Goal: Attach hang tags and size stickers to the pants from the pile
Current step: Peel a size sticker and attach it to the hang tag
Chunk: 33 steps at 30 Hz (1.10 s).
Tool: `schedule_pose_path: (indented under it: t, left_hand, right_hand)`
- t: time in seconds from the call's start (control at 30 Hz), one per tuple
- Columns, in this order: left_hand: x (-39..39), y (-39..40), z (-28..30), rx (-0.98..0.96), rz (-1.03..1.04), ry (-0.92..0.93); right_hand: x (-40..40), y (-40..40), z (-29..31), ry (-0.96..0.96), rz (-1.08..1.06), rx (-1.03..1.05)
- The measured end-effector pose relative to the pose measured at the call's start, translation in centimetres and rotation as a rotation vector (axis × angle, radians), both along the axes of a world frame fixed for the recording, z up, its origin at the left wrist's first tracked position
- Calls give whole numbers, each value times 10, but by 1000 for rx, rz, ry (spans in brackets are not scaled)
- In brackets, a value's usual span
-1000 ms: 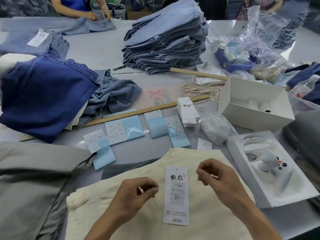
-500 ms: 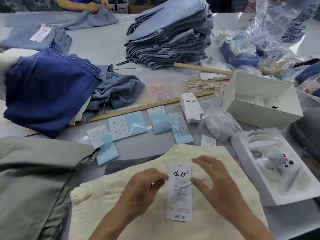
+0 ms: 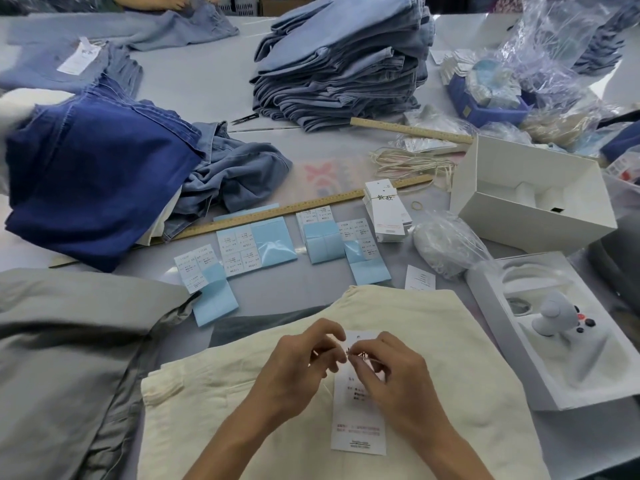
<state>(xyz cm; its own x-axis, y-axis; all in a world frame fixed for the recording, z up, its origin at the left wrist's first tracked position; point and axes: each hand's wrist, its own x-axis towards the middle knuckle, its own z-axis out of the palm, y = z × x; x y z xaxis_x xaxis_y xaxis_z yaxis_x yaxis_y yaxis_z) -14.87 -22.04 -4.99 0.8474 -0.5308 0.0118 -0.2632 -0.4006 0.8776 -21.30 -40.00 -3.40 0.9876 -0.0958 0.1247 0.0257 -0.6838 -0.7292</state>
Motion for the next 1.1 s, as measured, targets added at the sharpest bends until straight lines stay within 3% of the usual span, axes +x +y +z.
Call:
schedule_pose_path:
  t: [0.13, 0.23, 0.3, 0.4, 0.57, 1.1]
  left_hand:
    - [12, -11, -7, 47, 162, -52]
    - [18, -19, -11, 231, 70, -108]
    - [18, -23, -10, 241, 61, -103]
    - [16, -22, -5, 151, 123, -63]
    - [11, -15, -2, -93, 182, 196]
    - [5, -5, -7, -290, 155, 364]
  right_hand:
    - [2, -10, 0, -19, -126, 16]
    - [6, -14, -1, -31, -199, 34]
    - [8, -12, -2, -38, -224, 0]
    - [9, -8, -5, -42, -231, -103]
    - [10, -5, -9, -95, -204, -205]
    - [12, 12, -11, -132, -199, -136]
